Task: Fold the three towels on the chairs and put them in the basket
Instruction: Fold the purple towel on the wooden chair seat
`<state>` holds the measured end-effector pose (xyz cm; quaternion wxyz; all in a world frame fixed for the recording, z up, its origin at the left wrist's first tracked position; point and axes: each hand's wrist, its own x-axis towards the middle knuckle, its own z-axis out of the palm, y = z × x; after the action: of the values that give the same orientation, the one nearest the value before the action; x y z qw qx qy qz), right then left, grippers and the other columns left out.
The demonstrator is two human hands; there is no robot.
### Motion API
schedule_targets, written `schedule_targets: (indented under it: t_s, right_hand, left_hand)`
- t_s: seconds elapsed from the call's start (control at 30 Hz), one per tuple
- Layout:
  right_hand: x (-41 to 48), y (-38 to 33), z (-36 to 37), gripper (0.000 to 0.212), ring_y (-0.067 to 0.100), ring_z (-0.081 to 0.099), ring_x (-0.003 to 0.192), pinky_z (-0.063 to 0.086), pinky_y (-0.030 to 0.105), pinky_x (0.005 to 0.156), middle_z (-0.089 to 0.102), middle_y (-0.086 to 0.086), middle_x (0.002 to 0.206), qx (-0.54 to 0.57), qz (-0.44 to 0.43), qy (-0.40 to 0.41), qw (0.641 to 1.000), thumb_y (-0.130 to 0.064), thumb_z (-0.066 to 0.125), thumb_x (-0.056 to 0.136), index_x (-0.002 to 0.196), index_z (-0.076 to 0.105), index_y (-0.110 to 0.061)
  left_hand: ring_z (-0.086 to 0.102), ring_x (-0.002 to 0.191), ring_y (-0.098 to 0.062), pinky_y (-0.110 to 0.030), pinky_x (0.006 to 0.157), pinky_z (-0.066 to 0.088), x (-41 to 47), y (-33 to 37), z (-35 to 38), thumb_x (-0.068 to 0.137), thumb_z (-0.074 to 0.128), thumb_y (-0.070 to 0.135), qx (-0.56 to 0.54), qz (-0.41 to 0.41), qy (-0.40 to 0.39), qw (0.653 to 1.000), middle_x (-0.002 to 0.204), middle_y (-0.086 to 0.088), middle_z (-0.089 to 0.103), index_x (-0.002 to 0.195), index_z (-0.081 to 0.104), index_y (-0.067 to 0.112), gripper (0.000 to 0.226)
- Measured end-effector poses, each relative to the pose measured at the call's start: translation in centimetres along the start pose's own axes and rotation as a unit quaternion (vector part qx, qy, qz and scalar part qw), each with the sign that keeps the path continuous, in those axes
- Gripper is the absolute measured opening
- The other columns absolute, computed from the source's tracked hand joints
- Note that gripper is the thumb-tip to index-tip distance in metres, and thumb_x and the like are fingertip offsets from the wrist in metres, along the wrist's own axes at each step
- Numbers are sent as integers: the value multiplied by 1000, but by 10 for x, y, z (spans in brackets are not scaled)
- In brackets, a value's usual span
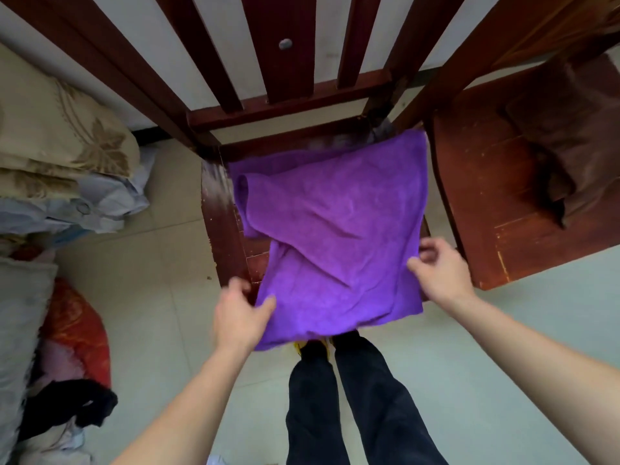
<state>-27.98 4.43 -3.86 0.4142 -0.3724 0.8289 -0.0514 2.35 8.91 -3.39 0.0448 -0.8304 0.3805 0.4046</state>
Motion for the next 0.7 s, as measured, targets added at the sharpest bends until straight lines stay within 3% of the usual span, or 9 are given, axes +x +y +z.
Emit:
schedule_targets:
  t_s: [0.1,0.13,0.23,0.33,0.4,0.53,0.6,0.63,0.7]
  right_hand:
    - [39,-28,5,54,18,62,88,49,36,85,66,-3,101,76,10,56,995,-36,81,72,117,57,-18]
    - [50,-36,10,53,18,61,85,50,38,81,67,-4,98,105,31,47,993,-40,82,68,111,59,-20]
    - [56,-56,17,17,21,57,67,50,40,64,62,-4,66,167,37,38,984,-29,75,70,68,60,-21]
    - [27,-56,8,21,15,49,55,43,33,57,52,-7,55,153,-46,86,983,-22,65,75,58,52,-20]
    - [4,-35,3,23,11,46,54,37,29,53,53,-5,57,103,-50,66,991,-15,64,80,61,52,-16]
    - [-13,17,7,13,27,57,66,42,33,60,60,3,60,-41,73,-65,994,-11,63,77,64,60,-11]
    - [-3,23,6,7,30,63,78,46,34,69,65,8,73,-58,100,-53,992,-10,61,80,74,63,-13]
    - [4,20,3,8,32,65,90,47,35,77,69,10,86,-57,90,-21,994,-13,60,82,86,67,-15]
    - [23,-2,-8,25,34,61,108,45,36,90,69,12,112,-41,56,63,996,-22,57,87,111,66,-17]
  left_hand:
    - [59,88,-20,-30,84,47,40,45,-9,66,82,39,-171,40,72,982,97,-1,62,110,55,16,57]
    - [62,86,-23,-33,85,50,55,58,-8,60,85,41,-217,16,54,974,94,-2,65,106,56,18,59]
    - [69,82,-29,-46,82,56,72,78,1,47,75,32,-301,-45,18,952,83,-5,70,83,54,25,43]
    - [64,81,-28,-36,78,52,42,65,-1,62,69,22,-207,-15,75,975,79,-1,68,85,53,22,28]
    - [60,82,-33,-36,72,47,18,36,0,71,65,20,-111,10,76,991,77,-5,66,88,56,19,19]
    - [61,89,-34,-35,71,46,1,-6,12,75,65,29,76,-12,-80,994,78,-7,65,73,57,21,11]
    - [60,82,-31,-34,72,48,10,-1,9,71,70,30,56,-36,-120,991,72,-5,61,65,53,17,23]
    - [61,82,-30,-34,74,48,17,6,5,71,71,32,17,-43,-95,994,73,-5,63,67,55,16,23]
    - [62,90,-31,-34,80,48,33,23,-8,74,69,36,-63,-50,39,996,87,-11,68,80,62,16,22]
